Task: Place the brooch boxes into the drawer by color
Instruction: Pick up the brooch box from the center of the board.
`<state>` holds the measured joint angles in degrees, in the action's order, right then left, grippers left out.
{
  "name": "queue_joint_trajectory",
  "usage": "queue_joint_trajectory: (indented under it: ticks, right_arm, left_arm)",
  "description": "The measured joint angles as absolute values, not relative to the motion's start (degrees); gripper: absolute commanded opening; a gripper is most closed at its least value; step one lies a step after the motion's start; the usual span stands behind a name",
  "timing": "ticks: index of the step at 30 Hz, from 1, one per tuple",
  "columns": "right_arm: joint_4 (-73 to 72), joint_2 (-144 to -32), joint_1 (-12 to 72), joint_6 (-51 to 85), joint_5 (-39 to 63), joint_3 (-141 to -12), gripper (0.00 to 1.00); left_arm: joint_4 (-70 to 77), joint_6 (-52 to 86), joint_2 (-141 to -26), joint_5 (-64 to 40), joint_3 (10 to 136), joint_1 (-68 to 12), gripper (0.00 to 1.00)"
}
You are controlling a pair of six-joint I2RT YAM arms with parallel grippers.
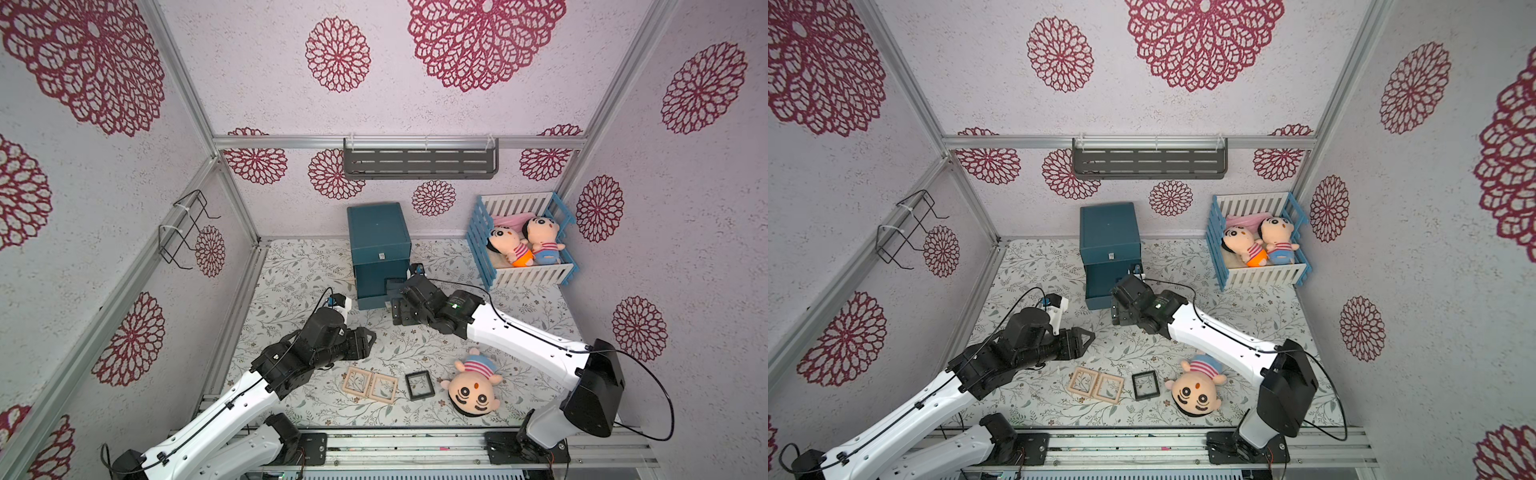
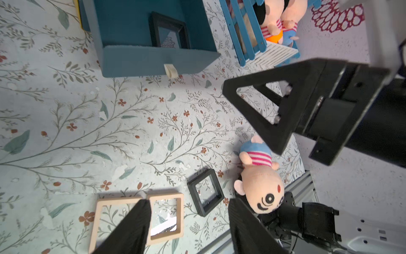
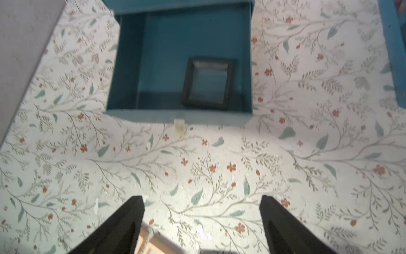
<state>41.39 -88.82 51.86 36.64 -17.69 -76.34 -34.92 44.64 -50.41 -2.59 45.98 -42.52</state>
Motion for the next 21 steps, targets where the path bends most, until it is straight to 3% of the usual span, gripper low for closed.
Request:
queue_joint_trajectory:
  ticks: [13,21]
  right_arm:
    - [41.54,-81.43,61.06,44.93,-11.68,-56.95,0.94]
    - [39.72,-80.44,63.79,47.68,-9.54,-49.60,0.95]
  left_arm:
    - [-40.18,48.69,-37.23,-7.27,37.52,-46.33,0.62]
    - [-42.30,52.73,-34.89,-1.34,32.64,-52.25,0.62]
